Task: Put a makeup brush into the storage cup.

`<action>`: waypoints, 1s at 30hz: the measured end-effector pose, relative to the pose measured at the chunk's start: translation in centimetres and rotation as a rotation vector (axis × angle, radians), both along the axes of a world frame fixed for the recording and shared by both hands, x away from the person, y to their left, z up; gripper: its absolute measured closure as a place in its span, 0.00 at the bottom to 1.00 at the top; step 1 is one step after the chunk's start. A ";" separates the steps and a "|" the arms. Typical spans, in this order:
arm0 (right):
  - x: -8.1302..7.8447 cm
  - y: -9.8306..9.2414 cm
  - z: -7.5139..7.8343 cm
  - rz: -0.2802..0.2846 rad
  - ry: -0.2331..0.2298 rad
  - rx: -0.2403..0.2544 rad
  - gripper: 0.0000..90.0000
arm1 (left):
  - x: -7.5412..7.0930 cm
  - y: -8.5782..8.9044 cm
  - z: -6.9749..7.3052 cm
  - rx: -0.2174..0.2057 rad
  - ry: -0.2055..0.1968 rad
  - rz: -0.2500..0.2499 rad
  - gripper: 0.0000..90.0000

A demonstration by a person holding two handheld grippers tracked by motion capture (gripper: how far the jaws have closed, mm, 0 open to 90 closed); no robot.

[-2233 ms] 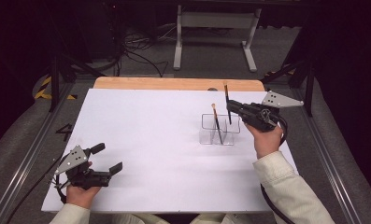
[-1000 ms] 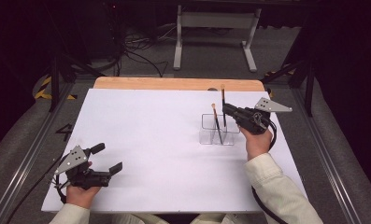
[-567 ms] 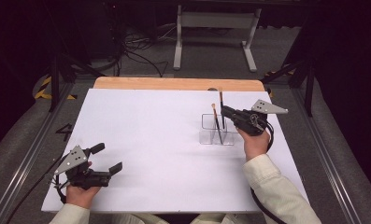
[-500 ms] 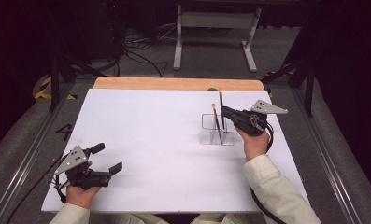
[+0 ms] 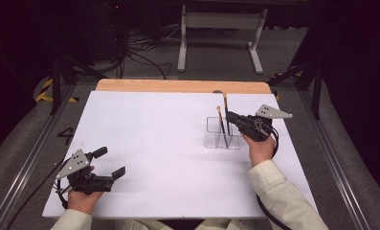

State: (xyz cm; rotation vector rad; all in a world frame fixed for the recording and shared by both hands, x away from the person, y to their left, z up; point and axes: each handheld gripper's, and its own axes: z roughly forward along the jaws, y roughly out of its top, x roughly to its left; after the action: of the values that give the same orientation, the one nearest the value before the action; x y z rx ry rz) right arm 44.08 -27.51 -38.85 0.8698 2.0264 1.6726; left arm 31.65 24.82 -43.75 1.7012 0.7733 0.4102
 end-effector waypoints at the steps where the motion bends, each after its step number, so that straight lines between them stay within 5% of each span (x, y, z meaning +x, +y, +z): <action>1: 0.0 0.0 -0.1 0.000 0.002 0.000 0.92 | 0.0 0.0 0.0 -0.001 0.000 -0.001 0.00; 25: 0.0 -0.2 -1.0 0.008 0.041 -0.004 0.91 | 0.0 0.0 0.0 -0.001 0.000 0.000 0.00; 30: -0.1 -0.5 -0.8 0.016 0.033 0.026 0.72 | 0.0 0.0 0.0 -0.001 0.001 -0.001 0.00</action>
State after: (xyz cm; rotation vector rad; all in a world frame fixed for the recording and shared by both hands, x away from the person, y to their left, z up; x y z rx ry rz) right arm 43.96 -28.05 -39.61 0.8980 2.0424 1.7071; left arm 31.64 24.83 -43.72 1.7008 0.7731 0.4088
